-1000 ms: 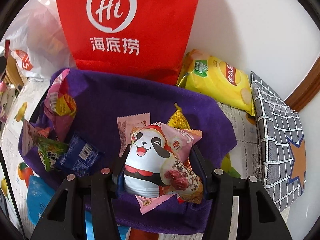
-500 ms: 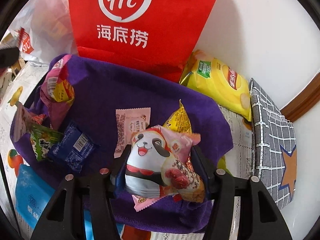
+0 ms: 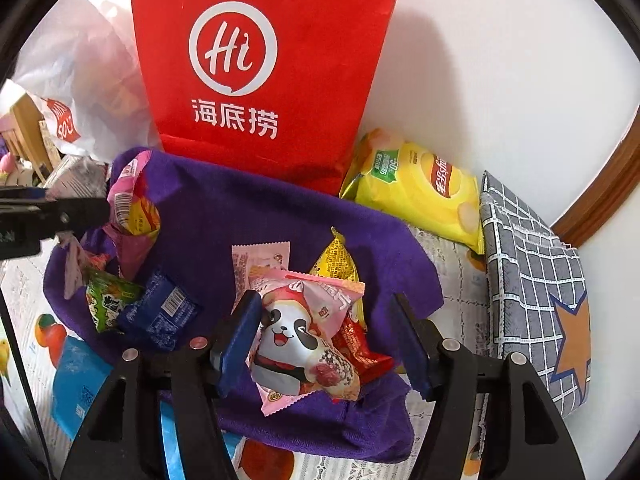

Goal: Organize snacks
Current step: 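Lower the panda bag onto the towel and open the right tool, then lower the white wrapper onto the towel and open the left tool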

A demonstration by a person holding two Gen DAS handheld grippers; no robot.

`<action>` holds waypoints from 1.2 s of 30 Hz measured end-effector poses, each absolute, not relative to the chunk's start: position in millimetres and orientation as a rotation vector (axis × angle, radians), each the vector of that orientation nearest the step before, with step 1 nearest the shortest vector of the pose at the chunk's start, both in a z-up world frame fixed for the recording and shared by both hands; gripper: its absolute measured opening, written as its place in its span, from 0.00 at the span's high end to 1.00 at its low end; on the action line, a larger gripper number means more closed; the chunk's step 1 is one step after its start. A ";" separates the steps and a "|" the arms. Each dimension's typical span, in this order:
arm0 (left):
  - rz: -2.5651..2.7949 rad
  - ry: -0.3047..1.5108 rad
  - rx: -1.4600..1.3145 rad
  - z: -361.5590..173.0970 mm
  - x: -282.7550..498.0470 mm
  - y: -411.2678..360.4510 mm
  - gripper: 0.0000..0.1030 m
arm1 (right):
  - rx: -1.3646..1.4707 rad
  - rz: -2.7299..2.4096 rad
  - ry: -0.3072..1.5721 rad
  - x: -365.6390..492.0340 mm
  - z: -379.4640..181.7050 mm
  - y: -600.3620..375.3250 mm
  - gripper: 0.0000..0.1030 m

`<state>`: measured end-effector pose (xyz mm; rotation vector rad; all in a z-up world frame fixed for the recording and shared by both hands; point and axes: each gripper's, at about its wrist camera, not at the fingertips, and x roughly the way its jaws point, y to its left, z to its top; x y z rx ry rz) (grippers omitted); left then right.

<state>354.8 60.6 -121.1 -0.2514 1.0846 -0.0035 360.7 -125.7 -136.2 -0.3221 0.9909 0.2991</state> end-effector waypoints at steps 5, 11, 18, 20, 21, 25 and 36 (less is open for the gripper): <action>-0.018 1.119 -0.249 -128.7 358.2 53.5 0.51 | -0.316 0.296 0.981 358.6 -130.5 -129.0 0.37; -0.022 1.154 -0.230 -137.8 361.1 46.7 0.51 | -0.273 0.293 0.950 355.3 -116.3 -139.5 0.37; 0.007 1.174 -0.195 -143.9 365.0 44.3 0.50 | -0.250 0.289 0.935 353.5 -109.4 -142.1 0.37; -0.004 1.184 -0.209 -144.6 365.3 44.1 0.50 | -0.255 0.289 0.931 352.5 -108.6 -141.2 0.37; -0.007 1.184 -0.211 -144.2 365.3 44.1 0.49 | -0.256 0.290 0.930 352.3 -108.3 -141.0 0.37; -0.023 1.175 -0.218 -143.9 366.6 42.5 0.47 | -0.252 0.291 0.934 352.5 -109.1 -141.5 0.37; -0.063 1.156 -0.217 -136.7 362.3 38.5 0.42 | -0.270 0.279 0.942 353.3 -111.9 -140.9 0.37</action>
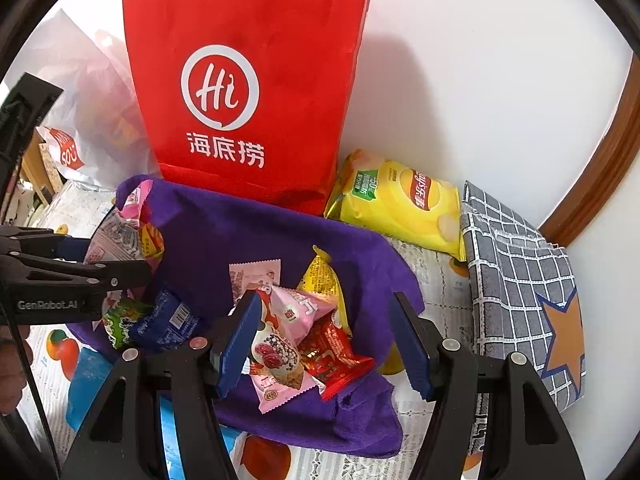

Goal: Organize snacks
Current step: 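Lower the white wrapper onto the towel and open the left tool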

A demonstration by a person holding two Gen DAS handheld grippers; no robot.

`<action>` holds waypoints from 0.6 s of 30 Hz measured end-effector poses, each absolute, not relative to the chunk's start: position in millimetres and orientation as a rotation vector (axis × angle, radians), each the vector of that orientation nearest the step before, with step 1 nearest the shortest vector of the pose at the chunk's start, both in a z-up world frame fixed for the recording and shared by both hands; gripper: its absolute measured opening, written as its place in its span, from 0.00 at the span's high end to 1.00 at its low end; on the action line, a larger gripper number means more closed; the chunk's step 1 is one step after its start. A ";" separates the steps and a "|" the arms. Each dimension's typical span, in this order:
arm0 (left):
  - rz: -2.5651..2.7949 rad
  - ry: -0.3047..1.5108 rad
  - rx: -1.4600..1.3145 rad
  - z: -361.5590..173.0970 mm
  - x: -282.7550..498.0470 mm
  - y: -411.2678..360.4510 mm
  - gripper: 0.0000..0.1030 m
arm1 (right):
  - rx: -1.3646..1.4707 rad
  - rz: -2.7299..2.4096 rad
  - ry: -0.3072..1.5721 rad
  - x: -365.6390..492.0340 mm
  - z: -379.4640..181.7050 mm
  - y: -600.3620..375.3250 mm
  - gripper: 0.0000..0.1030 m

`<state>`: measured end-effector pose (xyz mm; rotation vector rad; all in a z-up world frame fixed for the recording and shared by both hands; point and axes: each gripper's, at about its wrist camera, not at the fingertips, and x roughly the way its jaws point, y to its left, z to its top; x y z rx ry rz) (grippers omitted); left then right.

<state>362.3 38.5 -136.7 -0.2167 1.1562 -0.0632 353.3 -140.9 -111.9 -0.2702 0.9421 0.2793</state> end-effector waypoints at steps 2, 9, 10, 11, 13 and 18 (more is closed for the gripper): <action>-0.069 1.147 -0.208 -134.3 360.7 37.2 0.40 | -0.260 0.288 0.941 353.8 -111.1 -141.9 0.37; -0.098 1.106 -0.199 -123.5 355.4 34.5 0.31 | -0.263 0.278 0.943 354.1 -111.1 -142.9 0.37; -0.101 1.095 -0.196 -120.9 354.4 33.8 0.30 | -0.259 0.278 0.943 354.1 -110.8 -143.2 0.37; -0.101 1.086 -0.194 -118.9 353.4 33.3 0.28 | -0.255 0.276 0.944 354.5 -110.5 -144.2 0.37; -0.094 1.061 -0.190 -113.5 351.3 32.6 0.26 | -0.253 0.270 0.943 354.8 -110.1 -145.6 0.37; -0.073 1.000 -0.167 -98.8 344.5 32.6 0.20 | -0.221 0.249 0.926 354.0 -101.4 -152.8 0.37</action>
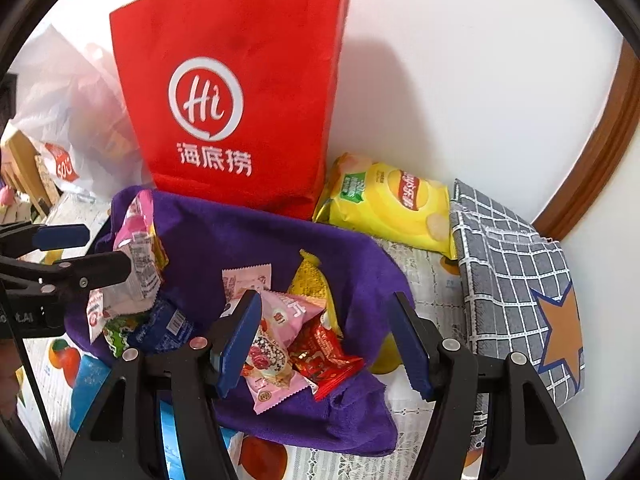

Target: Organize snacks

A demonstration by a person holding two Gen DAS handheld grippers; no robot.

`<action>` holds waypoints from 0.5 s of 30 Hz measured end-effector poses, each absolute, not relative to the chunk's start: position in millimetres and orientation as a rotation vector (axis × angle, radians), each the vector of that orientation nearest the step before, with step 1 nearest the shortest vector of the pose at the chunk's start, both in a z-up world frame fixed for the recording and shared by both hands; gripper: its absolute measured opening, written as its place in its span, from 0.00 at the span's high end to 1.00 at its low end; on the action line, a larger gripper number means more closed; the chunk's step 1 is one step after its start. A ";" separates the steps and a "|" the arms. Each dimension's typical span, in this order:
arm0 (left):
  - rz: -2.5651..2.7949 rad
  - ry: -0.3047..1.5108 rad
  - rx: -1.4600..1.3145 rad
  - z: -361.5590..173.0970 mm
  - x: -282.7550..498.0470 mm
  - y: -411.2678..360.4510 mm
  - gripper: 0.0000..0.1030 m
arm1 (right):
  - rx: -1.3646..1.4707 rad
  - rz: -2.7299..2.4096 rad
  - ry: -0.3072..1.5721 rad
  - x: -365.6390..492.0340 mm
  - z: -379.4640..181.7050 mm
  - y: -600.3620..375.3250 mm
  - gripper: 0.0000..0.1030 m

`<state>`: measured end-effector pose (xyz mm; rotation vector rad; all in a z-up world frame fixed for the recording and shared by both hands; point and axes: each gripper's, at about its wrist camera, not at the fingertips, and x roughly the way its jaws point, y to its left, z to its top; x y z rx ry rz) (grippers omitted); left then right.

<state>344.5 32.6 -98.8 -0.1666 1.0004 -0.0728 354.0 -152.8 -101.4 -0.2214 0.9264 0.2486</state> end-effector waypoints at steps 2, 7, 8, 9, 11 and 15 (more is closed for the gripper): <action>-0.055 0.984 -0.151 -93.5 341.7 32.1 0.20 | -0.205 0.237 0.917 352.6 -95.4 -156.2 0.37; -0.060 0.945 -0.140 -73.6 330.1 31.6 0.19 | -0.154 0.232 0.877 341.2 -70.9 -164.7 0.37; -0.063 0.934 -0.141 -68.7 326.7 31.9 0.19 | -0.144 0.235 0.869 338.5 -65.9 -165.6 0.36; -0.061 0.921 -0.140 -62.5 322.4 31.9 0.19 | -0.130 0.240 0.855 334.1 -58.9 -166.2 0.35; -0.049 0.887 -0.132 -51.4 310.6 30.7 0.18 | -0.092 0.242 0.821 321.0 -46.1 -168.8 0.29; -0.018 0.843 -0.107 -38.2 279.0 28.6 0.15 | -0.091 0.211 0.816 295.7 -32.3 -169.7 0.27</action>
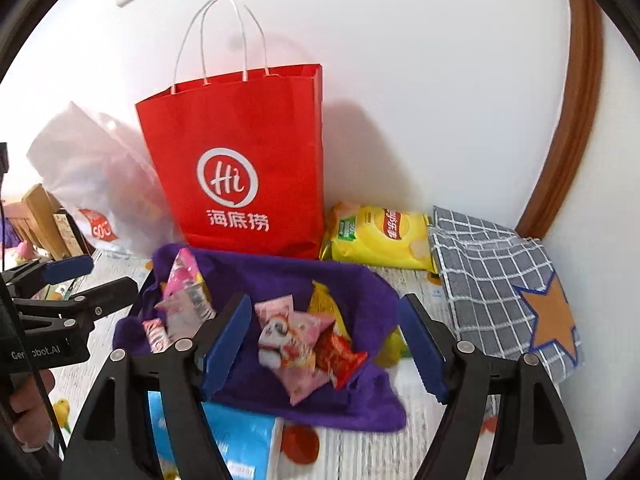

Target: Organize snacks

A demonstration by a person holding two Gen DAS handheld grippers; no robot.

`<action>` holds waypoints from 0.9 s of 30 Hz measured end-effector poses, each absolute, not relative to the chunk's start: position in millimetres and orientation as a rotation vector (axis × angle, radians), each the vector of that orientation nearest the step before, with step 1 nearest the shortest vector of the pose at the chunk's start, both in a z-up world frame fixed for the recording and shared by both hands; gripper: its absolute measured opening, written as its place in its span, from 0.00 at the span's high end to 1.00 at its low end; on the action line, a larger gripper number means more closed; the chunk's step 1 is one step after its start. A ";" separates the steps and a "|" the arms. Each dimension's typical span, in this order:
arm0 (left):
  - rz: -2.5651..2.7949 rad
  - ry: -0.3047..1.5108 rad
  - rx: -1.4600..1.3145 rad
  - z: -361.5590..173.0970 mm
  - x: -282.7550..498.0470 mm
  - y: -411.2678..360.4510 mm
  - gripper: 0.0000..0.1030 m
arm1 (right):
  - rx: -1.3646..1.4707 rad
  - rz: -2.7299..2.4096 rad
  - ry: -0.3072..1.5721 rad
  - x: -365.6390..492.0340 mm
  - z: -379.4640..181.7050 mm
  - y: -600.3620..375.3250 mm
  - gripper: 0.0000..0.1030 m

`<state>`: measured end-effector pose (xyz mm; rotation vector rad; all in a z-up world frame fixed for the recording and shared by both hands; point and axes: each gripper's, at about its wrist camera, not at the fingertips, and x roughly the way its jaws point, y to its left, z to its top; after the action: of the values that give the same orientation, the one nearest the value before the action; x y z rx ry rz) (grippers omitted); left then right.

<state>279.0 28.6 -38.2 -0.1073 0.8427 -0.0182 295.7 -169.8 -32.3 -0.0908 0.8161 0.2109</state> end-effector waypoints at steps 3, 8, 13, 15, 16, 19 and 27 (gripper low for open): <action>-0.001 0.815 -0.106 -29.6 248.8 29.0 0.14 | -0.073 0.191 0.801 270.8 -23.2 -176.7 0.27; -0.003 0.769 -0.135 -21.3 203.0 32.6 0.10 | -0.024 0.189 0.817 225.0 -20.1 -190.2 0.27; 0.026 0.729 -0.111 -15.4 153.7 25.2 0.07 | -0.016 0.180 0.813 179.6 -20.8 -197.5 0.16; 0.027 0.719 -0.114 -12.9 134.1 23.8 0.07 | -0.045 0.157 0.774 158.1 -17.8 -196.2 0.14; 0.028 0.717 -0.115 -12.0 126.8 23.6 0.07 | -0.063 0.150 0.759 149.8 -16.0 -195.3 0.10; 0.050 0.696 -0.120 -7.9 101.6 24.0 0.07 | -0.087 0.134 0.734 126.8 -11.3 -194.7 0.03; 0.070 0.657 -0.126 0.2 65.3 21.6 0.07 | -0.046 0.088 0.733 86.3 -6.4 -210.5 0.00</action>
<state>65.3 21.6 0.2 -0.1260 0.6566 0.0698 86.3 -210.5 -6.4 -0.0459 0.7325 0.0877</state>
